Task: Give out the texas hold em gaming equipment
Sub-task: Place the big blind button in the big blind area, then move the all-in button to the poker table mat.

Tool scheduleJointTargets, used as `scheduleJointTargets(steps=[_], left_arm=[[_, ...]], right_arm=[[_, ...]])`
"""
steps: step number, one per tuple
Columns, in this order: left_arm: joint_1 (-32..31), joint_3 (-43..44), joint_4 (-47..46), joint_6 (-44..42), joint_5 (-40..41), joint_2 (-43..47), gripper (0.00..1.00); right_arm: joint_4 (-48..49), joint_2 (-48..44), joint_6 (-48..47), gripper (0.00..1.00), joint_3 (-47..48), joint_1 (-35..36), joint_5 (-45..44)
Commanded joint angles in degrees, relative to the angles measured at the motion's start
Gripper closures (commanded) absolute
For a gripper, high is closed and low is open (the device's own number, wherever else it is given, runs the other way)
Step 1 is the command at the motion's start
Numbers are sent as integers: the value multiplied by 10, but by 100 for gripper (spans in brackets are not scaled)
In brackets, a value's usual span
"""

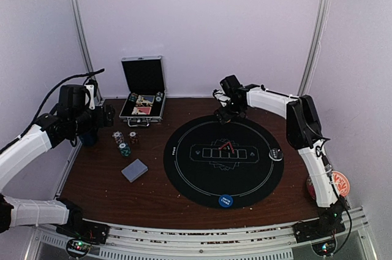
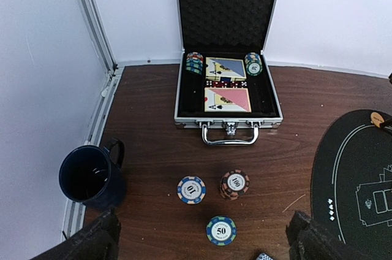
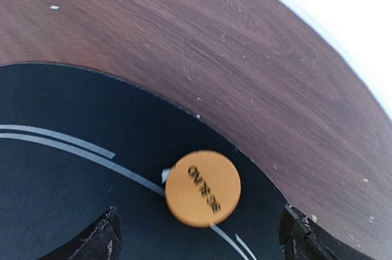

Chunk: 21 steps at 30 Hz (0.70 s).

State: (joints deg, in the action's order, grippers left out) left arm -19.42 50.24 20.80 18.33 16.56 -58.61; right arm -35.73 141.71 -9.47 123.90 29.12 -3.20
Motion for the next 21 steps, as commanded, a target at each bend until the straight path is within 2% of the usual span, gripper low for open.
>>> scheduleJointTargets(steps=[1, 7, 12, 16, 21], left_arm=[[4, 0, -25, -1, -10, 0, 2], [4, -1, -25, 1, -10, 4, 2], [4, -3, -26, 2, -7, 0, 2], [4, -2, -25, 1, -5, -5, 2], [5, -4, -25, -1, 1, -6, 2]], right_arm=[[-60, -141, -17, 9, -50, 6, 12], [-79, -289, -38, 9, -252, 8, 24], [-88, -359, -65, 19, -376, 8, 97], [-87, -369, -83, 25, -422, 11, 159], [-80, -330, -94, 30, -428, 18, 175]])
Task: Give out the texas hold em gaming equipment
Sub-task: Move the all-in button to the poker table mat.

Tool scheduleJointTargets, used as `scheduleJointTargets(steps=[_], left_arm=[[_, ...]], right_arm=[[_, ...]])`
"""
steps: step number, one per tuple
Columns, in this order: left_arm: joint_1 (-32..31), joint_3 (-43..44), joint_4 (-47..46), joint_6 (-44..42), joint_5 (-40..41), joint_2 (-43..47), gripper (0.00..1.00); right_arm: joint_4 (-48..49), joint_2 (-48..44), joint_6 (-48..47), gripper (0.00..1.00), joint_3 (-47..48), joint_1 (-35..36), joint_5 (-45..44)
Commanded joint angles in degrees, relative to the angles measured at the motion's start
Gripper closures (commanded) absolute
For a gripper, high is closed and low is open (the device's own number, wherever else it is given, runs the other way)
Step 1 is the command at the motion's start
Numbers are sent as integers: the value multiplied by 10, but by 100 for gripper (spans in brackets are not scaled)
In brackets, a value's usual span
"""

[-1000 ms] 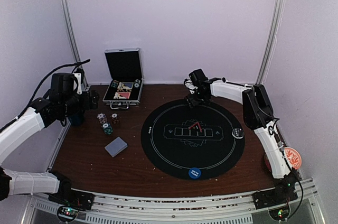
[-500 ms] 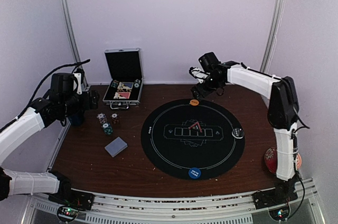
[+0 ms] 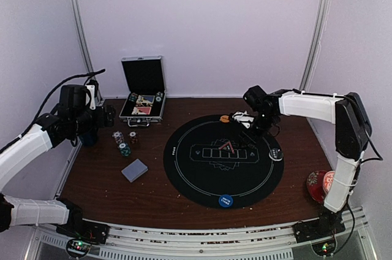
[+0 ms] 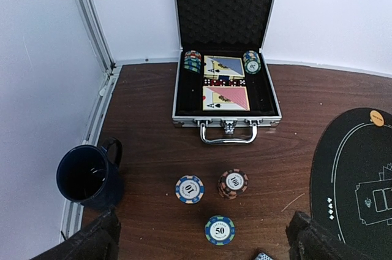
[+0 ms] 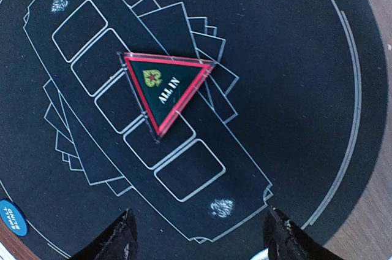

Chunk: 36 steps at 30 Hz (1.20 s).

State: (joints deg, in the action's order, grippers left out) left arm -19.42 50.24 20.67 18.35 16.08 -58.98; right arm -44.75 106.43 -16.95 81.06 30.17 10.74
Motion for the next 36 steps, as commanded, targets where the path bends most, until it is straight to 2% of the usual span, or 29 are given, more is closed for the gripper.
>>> scheduleJointTargets(steps=[1, 7, 13, 19, 23, 31, 36], left_arm=[[5, -3, -24, -2, 6, -3, 2], [5, -2, -24, -3, 8, -2, 2], [5, -2, -24, -4, 9, 1, 2], [5, -2, -24, -5, 10, 1, 2], [5, -2, -24, -5, 11, 1, 2], [5, -1, -24, -5, 8, -1, 2], [4, -3, -24, -5, 11, 3, 2]], right_arm=[[14, 33, -20, 31, 1, 10, 34], [32, 78, -31, 37, 15, 29, 17], [42, 88, -41, 39, 26, 62, 2], [45, 134, -17, 45, 61, 70, -27], [39, 160, -4, 46, 88, 70, -41], [54, 153, -5, 45, 91, 70, -67], [33, 197, -10, 45, 142, 70, -73]])
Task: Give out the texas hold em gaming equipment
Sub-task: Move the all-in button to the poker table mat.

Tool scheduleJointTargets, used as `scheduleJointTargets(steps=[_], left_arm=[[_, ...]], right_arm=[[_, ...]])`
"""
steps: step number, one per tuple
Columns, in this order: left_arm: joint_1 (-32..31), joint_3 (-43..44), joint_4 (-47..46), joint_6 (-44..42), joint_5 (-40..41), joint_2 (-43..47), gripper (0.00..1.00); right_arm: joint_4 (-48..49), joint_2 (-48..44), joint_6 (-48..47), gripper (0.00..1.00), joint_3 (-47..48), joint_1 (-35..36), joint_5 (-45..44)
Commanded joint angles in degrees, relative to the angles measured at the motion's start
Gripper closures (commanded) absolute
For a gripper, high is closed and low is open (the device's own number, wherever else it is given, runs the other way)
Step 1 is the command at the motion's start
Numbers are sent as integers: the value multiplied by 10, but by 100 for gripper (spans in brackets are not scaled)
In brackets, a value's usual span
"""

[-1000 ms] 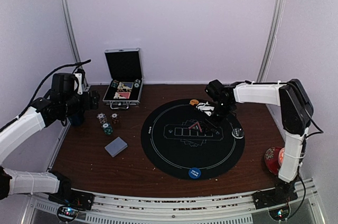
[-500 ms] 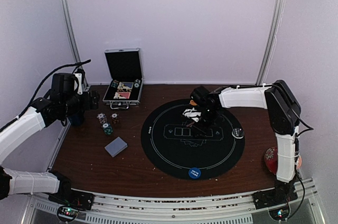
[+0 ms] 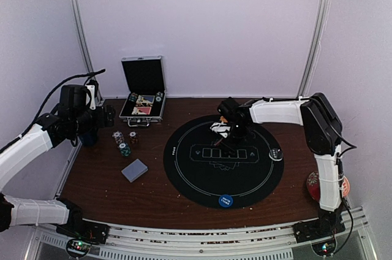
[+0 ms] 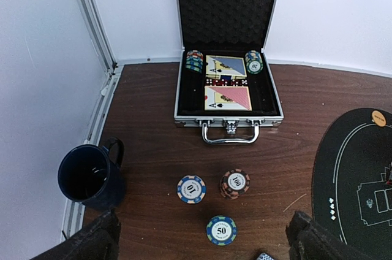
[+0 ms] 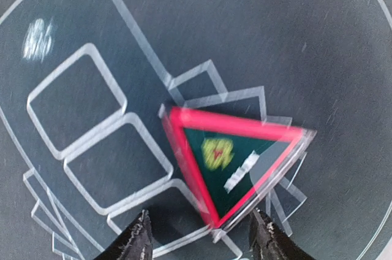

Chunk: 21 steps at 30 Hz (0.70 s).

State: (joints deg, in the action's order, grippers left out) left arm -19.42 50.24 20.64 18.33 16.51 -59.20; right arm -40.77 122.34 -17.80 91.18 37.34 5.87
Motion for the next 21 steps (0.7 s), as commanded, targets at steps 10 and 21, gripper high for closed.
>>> scheduleJointTargets(steps=[10, 21], left_arm=[[4, -2, -24, -6, 5, 0, 2], [6, -3, -24, -6, 9, 3, 2]], right_arm=[[-36, 93, -46, 56, 119, 9, 55], [26, 184, 24, 54, 258, 74, 28]])
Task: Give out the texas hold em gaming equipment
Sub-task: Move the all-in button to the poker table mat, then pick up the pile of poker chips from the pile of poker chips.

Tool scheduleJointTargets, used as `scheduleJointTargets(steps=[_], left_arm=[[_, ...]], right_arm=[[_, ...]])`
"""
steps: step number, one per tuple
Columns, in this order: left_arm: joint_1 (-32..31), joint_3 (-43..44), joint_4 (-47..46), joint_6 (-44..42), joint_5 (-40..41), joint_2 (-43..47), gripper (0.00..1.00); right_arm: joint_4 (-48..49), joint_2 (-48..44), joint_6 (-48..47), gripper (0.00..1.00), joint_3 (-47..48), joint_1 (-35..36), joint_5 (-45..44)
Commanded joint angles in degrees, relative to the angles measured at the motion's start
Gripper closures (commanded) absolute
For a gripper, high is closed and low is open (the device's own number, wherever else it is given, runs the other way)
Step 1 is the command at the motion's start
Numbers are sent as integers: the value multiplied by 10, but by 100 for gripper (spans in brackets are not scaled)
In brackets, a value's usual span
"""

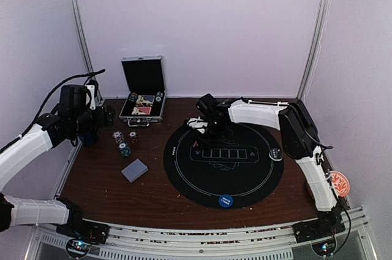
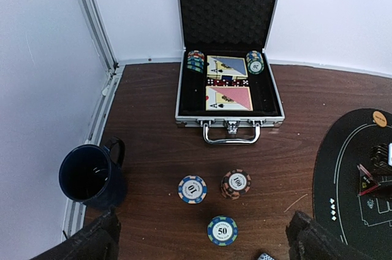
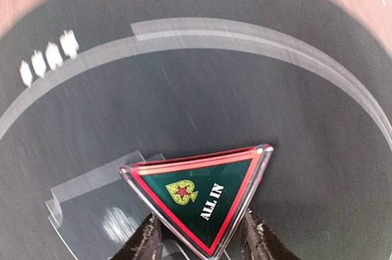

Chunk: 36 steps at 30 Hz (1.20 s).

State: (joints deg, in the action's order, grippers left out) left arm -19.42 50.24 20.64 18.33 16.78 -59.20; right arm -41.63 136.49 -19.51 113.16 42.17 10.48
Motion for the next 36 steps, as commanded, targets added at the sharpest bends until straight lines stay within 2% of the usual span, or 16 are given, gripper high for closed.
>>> scheduleJointTargets(steps=[1, 6, 12, 16, 20, 23, 26, 31, 36], left_arm=[[6, -2, -24, -6, 6, 3, 2], [6, -2, -24, -6, 5, -1, 2], [5, -3, -24, -8, 5, -7, 2], [6, 0, -21, -15, 17, -12, 2], [5, 12, -11, -14, 6, -13, 2], [5, 21, -11, -13, -10, -12, 2], [5, 25, 3, 4, 5, -12, 2], [5, 36, 7, 13, -9, -26, 2], [5, 97, 59, 14, -9, -121, 2]], right_arm=[[41, 51, 51, 53, 54, 29, -29], [30, 82, 84, 52, 115, 37, -70], [15, -8, 86, 43, 88, 37, -88], [-26, -91, 83, 25, 74, 37, -109], [-22, -199, 73, 1, -24, 37, -151], [28, -282, 65, 0, -150, 35, -181], [67, -343, 70, 0, -225, 32, -197], [96, -387, 82, 0, -278, 25, -174], [109, -405, 92, 0, -291, 25, -170]])
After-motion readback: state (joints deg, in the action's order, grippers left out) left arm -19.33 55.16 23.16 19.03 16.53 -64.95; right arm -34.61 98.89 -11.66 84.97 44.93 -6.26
